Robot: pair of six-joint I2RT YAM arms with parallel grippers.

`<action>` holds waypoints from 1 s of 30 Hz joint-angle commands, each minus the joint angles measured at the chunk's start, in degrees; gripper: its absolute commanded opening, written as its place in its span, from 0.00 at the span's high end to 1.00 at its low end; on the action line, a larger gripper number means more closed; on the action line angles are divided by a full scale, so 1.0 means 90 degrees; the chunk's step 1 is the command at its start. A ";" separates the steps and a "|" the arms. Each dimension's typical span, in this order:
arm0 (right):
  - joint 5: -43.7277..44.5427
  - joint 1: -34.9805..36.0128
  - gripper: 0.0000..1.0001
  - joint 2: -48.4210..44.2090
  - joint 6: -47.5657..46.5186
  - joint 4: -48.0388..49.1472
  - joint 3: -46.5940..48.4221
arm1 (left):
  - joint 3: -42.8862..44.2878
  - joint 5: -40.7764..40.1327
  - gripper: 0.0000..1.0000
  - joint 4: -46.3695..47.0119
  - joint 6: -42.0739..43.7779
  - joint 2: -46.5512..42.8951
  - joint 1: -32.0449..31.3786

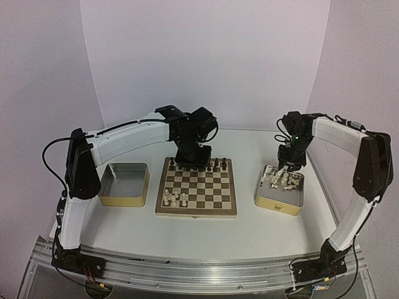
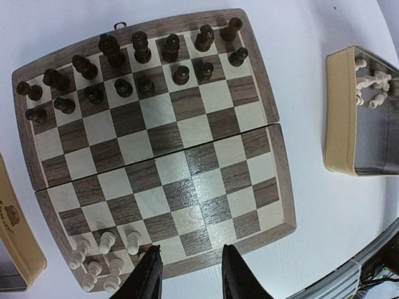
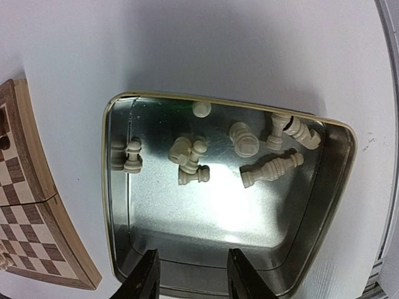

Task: Set up the chess pieces on the board
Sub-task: Pick up the chess piece from the storage box.

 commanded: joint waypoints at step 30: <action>-0.0003 0.0060 0.73 0.1921 -0.0279 0.0673 0.0773 | 0.0610 0.0352 0.67 0.0461 0.0000 0.0291 0.0150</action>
